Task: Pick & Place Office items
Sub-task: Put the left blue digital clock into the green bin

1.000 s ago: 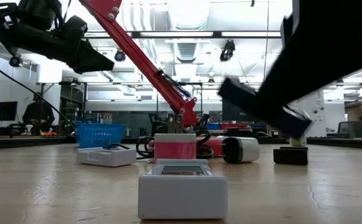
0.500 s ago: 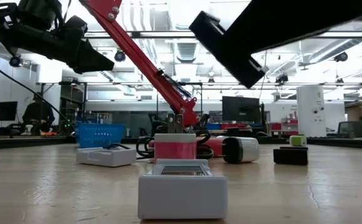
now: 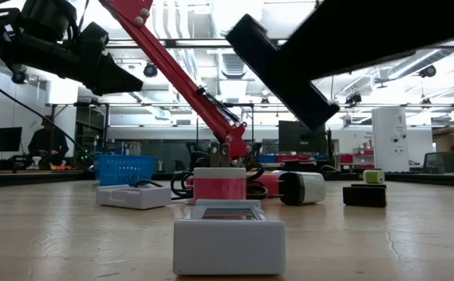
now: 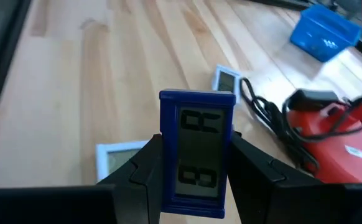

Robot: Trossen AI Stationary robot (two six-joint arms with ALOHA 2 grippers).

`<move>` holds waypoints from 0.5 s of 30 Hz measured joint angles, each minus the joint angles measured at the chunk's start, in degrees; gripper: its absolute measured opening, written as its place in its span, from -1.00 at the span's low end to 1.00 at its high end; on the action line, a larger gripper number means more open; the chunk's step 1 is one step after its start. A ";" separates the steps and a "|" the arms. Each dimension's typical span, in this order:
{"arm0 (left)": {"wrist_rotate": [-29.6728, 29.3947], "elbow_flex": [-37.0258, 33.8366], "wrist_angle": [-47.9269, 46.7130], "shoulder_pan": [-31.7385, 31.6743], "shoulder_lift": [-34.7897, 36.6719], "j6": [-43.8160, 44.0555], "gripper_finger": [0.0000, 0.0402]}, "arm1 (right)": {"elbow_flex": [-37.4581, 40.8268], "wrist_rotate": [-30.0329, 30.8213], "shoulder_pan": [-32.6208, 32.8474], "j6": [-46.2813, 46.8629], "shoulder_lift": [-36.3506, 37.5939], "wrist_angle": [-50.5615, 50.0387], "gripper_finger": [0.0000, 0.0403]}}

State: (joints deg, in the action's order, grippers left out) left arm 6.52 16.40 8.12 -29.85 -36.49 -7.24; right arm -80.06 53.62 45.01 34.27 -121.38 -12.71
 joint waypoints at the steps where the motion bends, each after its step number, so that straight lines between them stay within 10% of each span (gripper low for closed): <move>1: 0.00 0.00 0.04 0.00 0.00 0.01 0.04 | 0.07 -0.77 0.00 -0.93 0.02 0.75 -0.37; 15: 0.13 -0.82 0.76 0.00 0.00 0.36 0.04 | 0.57 -7.64 -0.01 3.91 1.66 -1.17 -0.37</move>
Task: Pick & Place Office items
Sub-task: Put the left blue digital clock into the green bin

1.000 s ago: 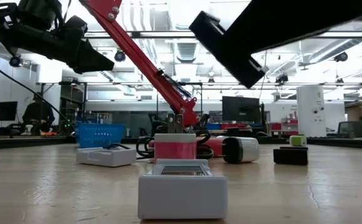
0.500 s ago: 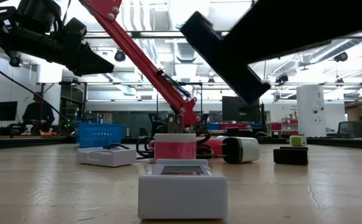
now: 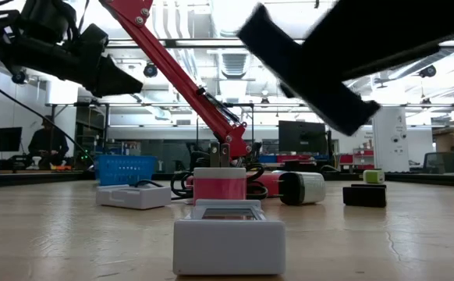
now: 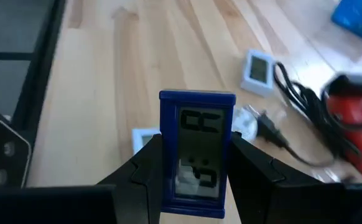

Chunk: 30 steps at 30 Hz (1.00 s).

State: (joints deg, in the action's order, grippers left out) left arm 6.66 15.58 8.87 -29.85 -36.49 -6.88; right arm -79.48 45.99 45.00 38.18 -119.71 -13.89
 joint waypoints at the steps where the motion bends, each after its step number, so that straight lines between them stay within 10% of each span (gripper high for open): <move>1: 0.00 -0.03 0.13 0.00 0.00 0.03 0.04 | 0.00 -0.10 0.16 1.95 0.42 -2.02 -0.37; 30: 0.12 -0.03 3.12 0.02 -0.04 -0.13 0.04 | -0.24 -27.05 6.52 40.41 25.11 -57.06 -0.37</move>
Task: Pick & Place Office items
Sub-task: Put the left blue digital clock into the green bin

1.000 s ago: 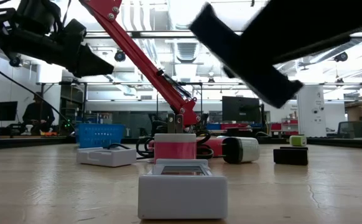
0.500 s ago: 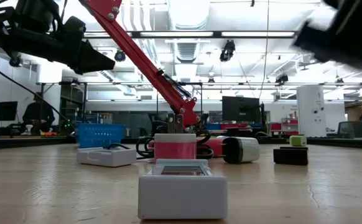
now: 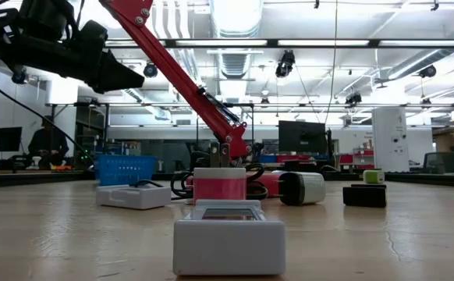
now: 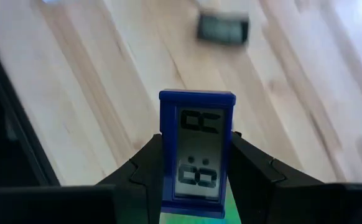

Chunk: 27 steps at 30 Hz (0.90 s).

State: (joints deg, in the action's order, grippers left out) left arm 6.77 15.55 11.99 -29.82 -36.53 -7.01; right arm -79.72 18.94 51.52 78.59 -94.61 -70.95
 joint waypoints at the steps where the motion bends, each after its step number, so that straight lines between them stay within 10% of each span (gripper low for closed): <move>1: 0.08 0.00 -0.02 0.00 0.00 0.00 0.04 | 0.06 -1.99 0.11 0.93 -0.02 -1.02 -0.37; 27: 0.95 0.00 -0.02 0.04 0.02 0.17 0.04 | 5.26 -20.98 5.89 24.49 -0.04 -1.98 -0.37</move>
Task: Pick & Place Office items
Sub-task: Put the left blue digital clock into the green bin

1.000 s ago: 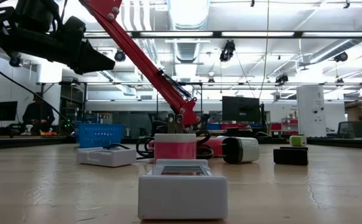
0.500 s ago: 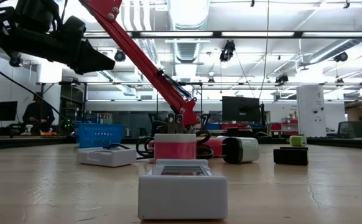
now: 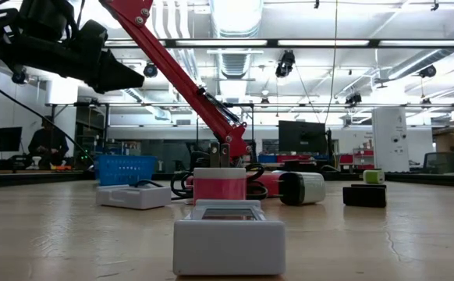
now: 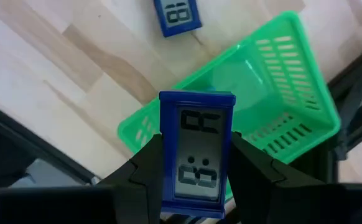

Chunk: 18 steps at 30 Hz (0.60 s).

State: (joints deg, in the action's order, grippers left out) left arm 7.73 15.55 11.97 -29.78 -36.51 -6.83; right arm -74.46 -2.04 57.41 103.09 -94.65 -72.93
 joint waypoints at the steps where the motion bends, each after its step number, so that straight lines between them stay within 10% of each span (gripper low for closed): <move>1: 0.00 0.00 0.00 0.00 0.00 0.00 0.04 | 0.00 -0.17 0.00 0.00 0.00 0.86 -0.37; 18: 0.24 0.00 -0.02 0.00 0.00 -0.01 0.04 | 9.31 -3.71 0.62 7.95 -1.07 11.34 -0.37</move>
State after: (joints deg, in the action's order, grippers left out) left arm 7.97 15.55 11.94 -29.78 -36.51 -6.84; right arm -65.15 -5.75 58.02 111.04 -95.72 -61.59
